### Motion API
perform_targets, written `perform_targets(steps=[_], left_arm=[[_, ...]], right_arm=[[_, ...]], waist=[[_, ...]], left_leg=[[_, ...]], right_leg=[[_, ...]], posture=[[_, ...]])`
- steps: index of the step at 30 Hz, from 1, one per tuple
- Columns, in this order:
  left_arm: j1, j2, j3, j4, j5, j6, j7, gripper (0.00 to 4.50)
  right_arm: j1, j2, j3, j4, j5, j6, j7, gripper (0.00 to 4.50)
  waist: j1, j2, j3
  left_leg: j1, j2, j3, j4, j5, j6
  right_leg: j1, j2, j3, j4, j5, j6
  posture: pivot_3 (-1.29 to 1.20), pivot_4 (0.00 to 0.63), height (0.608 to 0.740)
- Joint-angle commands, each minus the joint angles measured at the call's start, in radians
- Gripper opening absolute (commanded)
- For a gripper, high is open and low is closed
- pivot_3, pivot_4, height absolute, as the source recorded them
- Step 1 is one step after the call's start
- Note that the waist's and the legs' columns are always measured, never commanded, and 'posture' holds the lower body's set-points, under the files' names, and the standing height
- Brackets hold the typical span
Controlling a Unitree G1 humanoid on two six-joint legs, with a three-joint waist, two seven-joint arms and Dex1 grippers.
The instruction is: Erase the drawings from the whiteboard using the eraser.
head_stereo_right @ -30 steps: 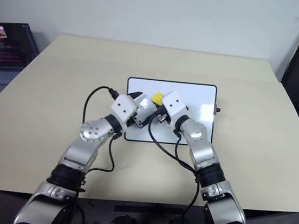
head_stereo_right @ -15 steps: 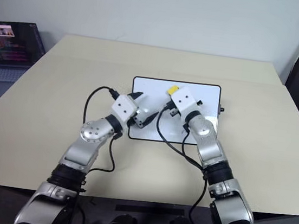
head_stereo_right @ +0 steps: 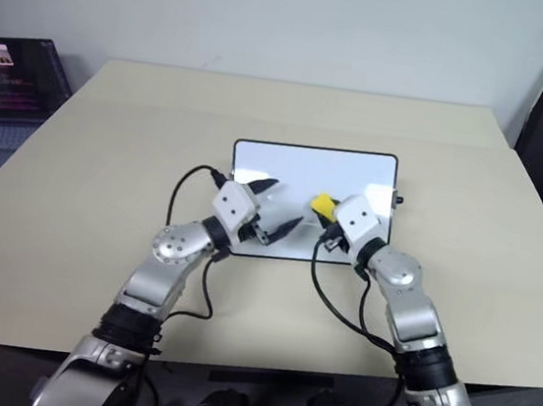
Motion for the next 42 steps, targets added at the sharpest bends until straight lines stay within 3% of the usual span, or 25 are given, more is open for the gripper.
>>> perform_targets(steps=[1, 6, 14, 22, 30, 35, 42], left_arm=[[0.033, 0.029, -0.012, -0.114, -0.096, 0.031, -0.119, 4.50], [0.091, 0.078, -0.016, -0.175, -0.120, 0.088, -0.185, 4.50], [0.152, 0.096, 0.003, -0.247, -0.106, 0.138, -0.144, 4.50], [0.121, 0.094, 0.005, -0.231, -0.080, 0.137, -0.099, 4.50], [0.130, 0.103, 0.007, -0.250, -0.080, 0.148, -0.083, 4.50], [0.139, 0.103, 0.007, -0.264, -0.080, 0.158, -0.078, 4.50], [0.138, 0.106, 0.005, -0.269, -0.082, 0.167, -0.073, 4.50]], right_arm=[[0.009, -0.030, -0.039, -0.092, 0.026, 0.012, 0.016, 1.23], [0.011, -0.034, -0.047, -0.067, 0.018, 0.000, 0.006, 1.23], [-0.001, -0.027, -0.018, -0.029, -0.005, -0.049, 0.014, 1.23], [-0.002, -0.051, 0.104, 0.096, -0.125, -0.036, 0.022, 1.23], [-0.027, -0.069, 0.090, 0.194, -0.175, 0.000, -0.012, 1.23], [-0.001, -0.104, 0.078, 0.167, -0.173, 0.016, -0.001, 1.23], [0.116, -0.216, 0.045, 0.115, -0.174, 0.016, 0.012, 1.23]], waist=[[0.000, 0.000, 0.000], [-0.001, 0.000, 0.000], [0.002, 0.000, 0.000], [0.003, 0.000, 0.001], [0.002, 0.000, 0.000], [0.008, 0.000, 0.000], [0.011, -0.002, -0.001]], left_leg=[[0.000, 0.000, 0.000, 0.000, 0.000, 0.000], [0.001, 0.000, 0.000, 0.001, 0.000, 0.000], [-0.001, 0.000, 0.000, 0.000, 0.000, 0.000], [0.000, 0.000, 0.000, 0.000, 0.000, 0.000], [0.007, 0.000, 0.000, 0.002, 0.000, 0.000], [0.007, 0.000, 0.000, 0.004, 0.001, 0.001], [0.006, 0.000, 0.001, 0.004, 0.001, 0.001]], right_leg=[[0.000, 0.000, 0.000, 0.000, 0.000, 0.000], [0.000, 0.001, 0.000, 0.001, 0.000, 0.000], [0.000, 0.000, 0.000, -0.001, 0.000, 0.000], [0.000, 0.001, 0.000, -0.001, 0.000, 0.000], [0.006, 0.000, 0.000, 0.001, 0.000, 0.000], [0.007, 0.000, 0.001, 0.002, -0.002, -0.004], [0.007, -0.002, 0.001, -0.001, 0.001, 0.002]], posture=[[0.00, 0.150, 0.740], [0.00, 0.150, 0.740], [0.00, 0.150, 0.740], [0.00, 0.150, 0.740], [0.00, 0.150, 0.740], [0.00, 0.150, 0.740], [0.00, 0.150, 0.740]])
